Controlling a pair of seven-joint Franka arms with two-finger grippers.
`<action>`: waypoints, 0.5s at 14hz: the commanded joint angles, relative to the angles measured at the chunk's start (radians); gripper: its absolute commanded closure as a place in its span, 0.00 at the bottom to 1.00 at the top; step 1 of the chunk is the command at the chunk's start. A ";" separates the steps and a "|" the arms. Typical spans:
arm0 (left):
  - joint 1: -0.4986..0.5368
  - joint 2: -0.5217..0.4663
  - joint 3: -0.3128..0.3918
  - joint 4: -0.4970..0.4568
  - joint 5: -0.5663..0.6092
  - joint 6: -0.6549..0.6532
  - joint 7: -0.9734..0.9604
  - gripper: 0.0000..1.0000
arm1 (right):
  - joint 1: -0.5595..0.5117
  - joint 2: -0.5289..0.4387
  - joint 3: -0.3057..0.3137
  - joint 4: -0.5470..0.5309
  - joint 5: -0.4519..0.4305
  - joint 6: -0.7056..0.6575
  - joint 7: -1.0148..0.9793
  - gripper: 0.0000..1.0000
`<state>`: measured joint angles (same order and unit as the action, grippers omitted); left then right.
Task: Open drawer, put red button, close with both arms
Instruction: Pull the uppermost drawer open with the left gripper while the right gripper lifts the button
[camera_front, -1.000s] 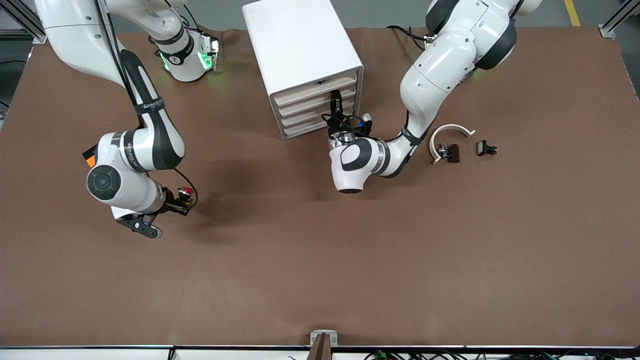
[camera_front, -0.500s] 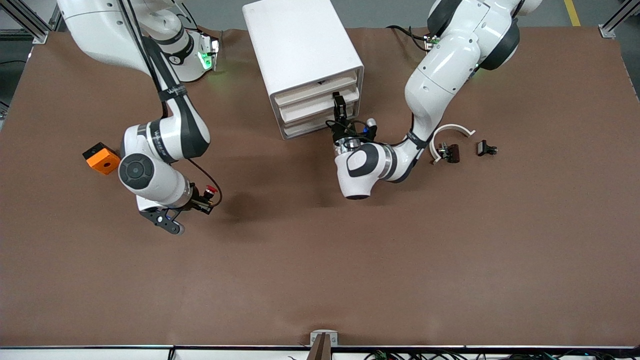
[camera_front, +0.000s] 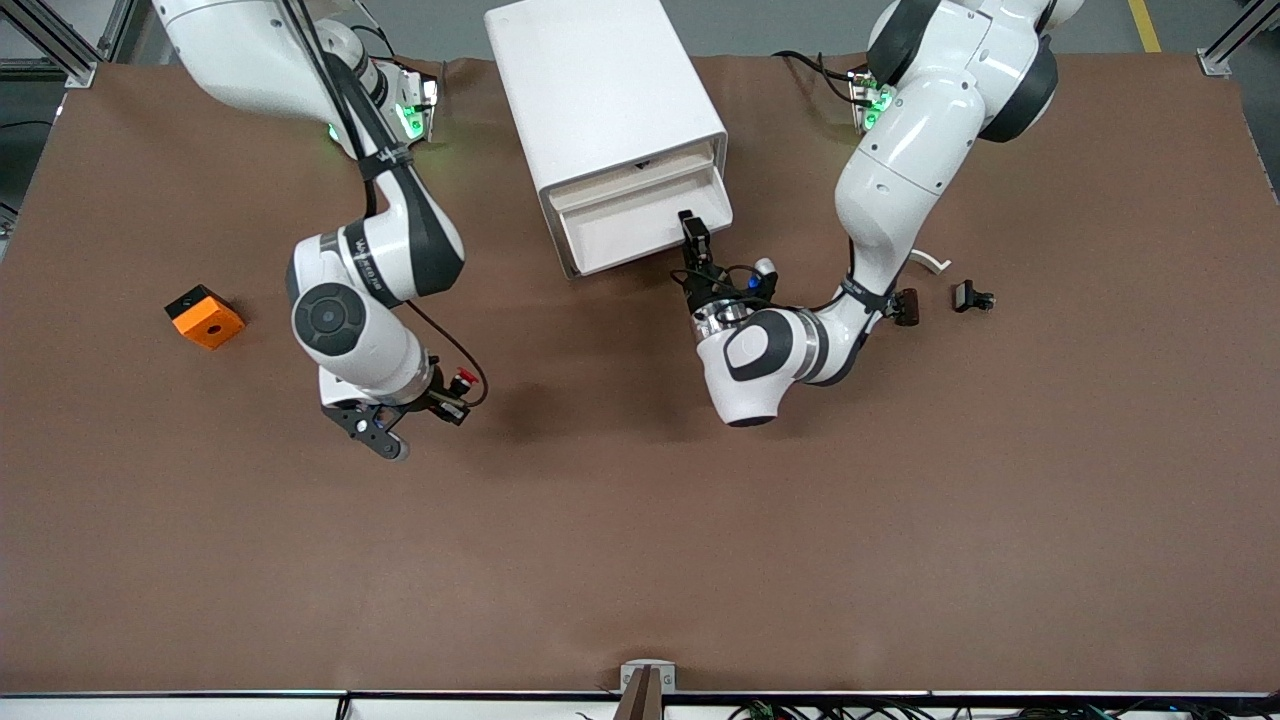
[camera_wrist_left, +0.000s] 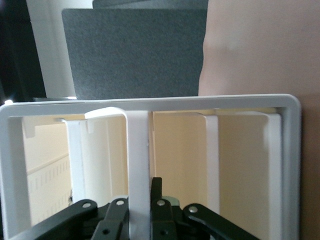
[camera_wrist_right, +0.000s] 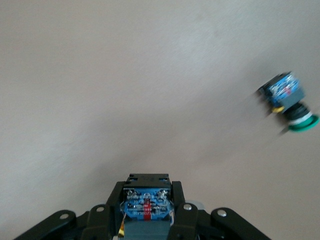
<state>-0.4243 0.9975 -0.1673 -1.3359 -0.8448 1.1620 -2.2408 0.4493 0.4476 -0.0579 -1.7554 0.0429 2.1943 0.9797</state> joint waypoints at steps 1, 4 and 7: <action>0.030 0.012 0.023 0.034 0.015 0.057 0.030 0.93 | 0.072 -0.003 -0.008 0.043 0.012 -0.039 0.112 1.00; 0.070 0.012 0.022 0.040 0.007 0.068 0.029 0.86 | 0.153 -0.004 0.000 0.147 0.014 -0.134 0.270 1.00; 0.099 0.013 0.022 0.050 0.007 0.088 0.029 0.81 | 0.259 -0.012 0.000 0.252 0.014 -0.215 0.411 1.00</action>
<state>-0.3327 0.9975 -0.1612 -1.3064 -0.8448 1.2208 -2.2303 0.6474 0.4436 -0.0498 -1.5683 0.0453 2.0276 1.3094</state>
